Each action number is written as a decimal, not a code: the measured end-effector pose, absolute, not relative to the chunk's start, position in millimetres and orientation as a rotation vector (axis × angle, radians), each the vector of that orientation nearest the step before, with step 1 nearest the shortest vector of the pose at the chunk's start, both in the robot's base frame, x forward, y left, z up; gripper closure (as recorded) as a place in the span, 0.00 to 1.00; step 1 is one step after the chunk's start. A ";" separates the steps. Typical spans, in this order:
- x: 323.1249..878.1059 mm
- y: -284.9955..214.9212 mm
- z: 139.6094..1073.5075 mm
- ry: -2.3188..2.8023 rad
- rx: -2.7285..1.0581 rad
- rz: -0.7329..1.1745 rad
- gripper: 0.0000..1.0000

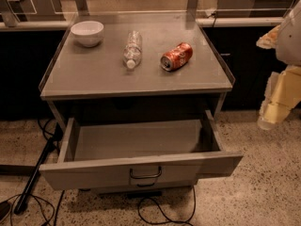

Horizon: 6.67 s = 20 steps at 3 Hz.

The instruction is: Close top drawer

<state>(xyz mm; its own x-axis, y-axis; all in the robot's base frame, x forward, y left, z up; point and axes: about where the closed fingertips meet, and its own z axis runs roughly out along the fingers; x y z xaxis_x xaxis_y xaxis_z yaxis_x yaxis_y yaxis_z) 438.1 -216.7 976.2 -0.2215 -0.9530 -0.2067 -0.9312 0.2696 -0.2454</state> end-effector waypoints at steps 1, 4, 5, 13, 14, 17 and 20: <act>438.1 -216.7 976.2 2.232 -1.725 -0.098 0.00; 438.1 -216.6 976.2 2.232 -1.725 -0.098 0.59; 438.3 -216.6 976.3 2.232 -1.725 -0.099 0.82; 396.8 -245.8 807.4 2.329 -1.705 0.021 1.00; 381.5 -219.5 803.3 2.298 -1.742 0.064 1.00; 361.0 -189.8 788.8 2.277 -1.815 0.156 1.00; 365.2 -150.8 734.6 2.253 -1.768 0.280 1.00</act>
Offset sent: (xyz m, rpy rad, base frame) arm 0.0000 0.0000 0.0000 0.0000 0.0000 0.0000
